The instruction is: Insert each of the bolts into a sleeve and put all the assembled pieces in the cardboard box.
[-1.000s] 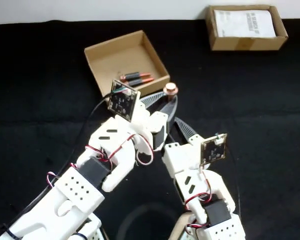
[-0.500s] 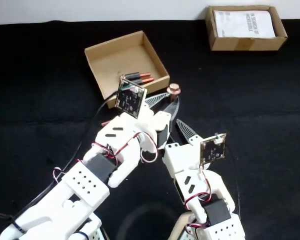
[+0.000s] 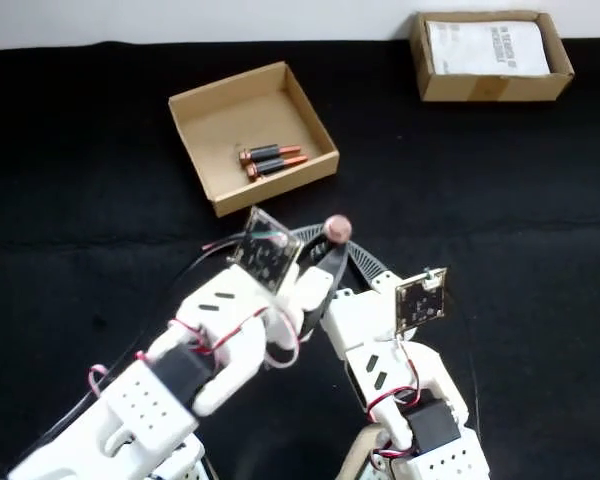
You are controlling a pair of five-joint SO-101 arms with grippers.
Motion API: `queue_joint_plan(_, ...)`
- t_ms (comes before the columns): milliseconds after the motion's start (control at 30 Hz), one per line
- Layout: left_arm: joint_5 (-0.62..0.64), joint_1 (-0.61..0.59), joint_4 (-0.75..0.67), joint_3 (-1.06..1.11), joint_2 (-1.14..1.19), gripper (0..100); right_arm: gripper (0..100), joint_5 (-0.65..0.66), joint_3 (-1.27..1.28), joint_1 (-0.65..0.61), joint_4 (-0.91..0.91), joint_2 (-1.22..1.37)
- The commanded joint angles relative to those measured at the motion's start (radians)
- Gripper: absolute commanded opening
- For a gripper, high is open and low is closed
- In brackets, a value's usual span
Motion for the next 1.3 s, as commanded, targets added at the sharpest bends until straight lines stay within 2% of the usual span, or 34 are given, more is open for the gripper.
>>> queue_joint_plan(0, -0.006, 0.028, 0.199, -0.019, -0.137, 15, 0.6, -0.003, 0.128, 0.010, 0.002, -0.008)
queue_joint_plan(167, -0.008, 0.025, 0.387, -0.015, -0.266, 21, 0.6, 0.041, 0.128, 0.010, 0.002, -0.007)
queue_joint_plan(367, -0.040, -0.117, 0.466, -0.024, -0.349, 21, 0.6, 0.041, 0.101, 0.030, 0.007, -0.004)
queue_joint_plan(567, -0.069, -0.397, 0.470, -0.027, -0.536, 21, 0.6, 0.044, -0.160, 0.102, 0.153, 0.064)
queue_joint_plan(667, -0.069, -0.549, 0.465, 0.027, -0.648, 19, 0.6, 0.046, -0.321, 0.102, 0.183, 0.248)
queue_joint_plan(767, -0.066, -0.682, 0.463, 0.051, -0.688, 11, 0.6, 0.052, -0.518, 0.097, 0.183, 0.501)
queue_joint_plan(867, -0.064, -0.811, 0.463, 0.059, -0.671, 1, 0.6, 0.164, -0.723, 0.079, 0.183, 0.783)
queue_joint_plan(1067, -0.063, -0.955, 0.463, 0.133, -0.673, 2, 0.6, 0.479, -1.069, 0.015, 0.231, 1.241)
queue_joint_plan(1267, -0.063, -1.043, 0.439, 0.317, -0.673, 2, 0.6, 0.919, -1.360, 0.007, 0.228, 1.581)
